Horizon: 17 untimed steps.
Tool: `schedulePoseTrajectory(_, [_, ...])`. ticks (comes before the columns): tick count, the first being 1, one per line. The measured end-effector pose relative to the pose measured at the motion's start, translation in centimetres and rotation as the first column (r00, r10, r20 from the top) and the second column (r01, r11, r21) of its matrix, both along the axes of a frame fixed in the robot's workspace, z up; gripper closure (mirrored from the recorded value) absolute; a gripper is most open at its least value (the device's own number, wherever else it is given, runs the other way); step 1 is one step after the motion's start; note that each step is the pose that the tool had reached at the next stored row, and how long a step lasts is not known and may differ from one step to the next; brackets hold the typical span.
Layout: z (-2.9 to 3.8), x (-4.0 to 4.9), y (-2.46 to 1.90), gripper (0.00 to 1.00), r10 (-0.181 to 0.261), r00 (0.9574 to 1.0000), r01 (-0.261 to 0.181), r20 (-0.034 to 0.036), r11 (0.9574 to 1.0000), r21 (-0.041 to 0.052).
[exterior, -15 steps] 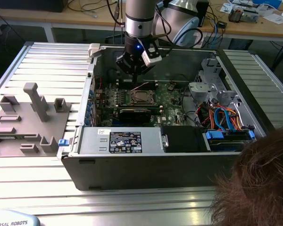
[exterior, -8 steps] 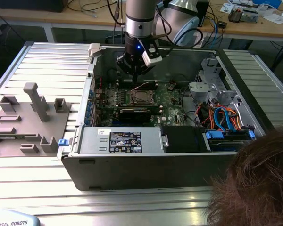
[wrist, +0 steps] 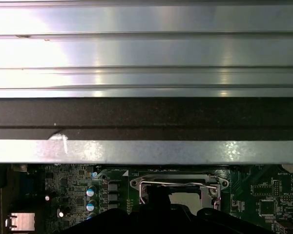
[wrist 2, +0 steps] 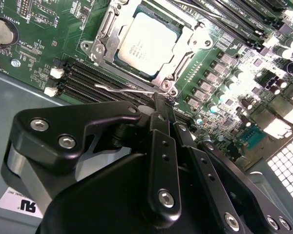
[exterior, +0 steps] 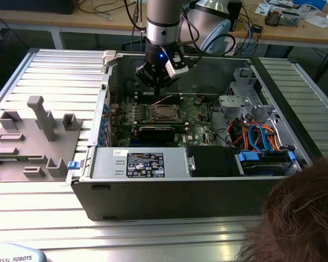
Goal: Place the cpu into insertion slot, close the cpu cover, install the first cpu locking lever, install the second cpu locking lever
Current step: 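Install the first cpu locking lever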
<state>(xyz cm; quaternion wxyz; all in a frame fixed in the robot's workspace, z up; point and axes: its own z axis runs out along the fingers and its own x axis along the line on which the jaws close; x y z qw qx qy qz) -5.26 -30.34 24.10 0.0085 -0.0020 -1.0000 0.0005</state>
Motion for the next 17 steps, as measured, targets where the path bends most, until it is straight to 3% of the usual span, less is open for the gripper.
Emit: schedulePoseTrajectory(17, [-0.39,0.19,0.0,0.89,0.0,1.0,0.0,0.0001,1.0,0.0001])
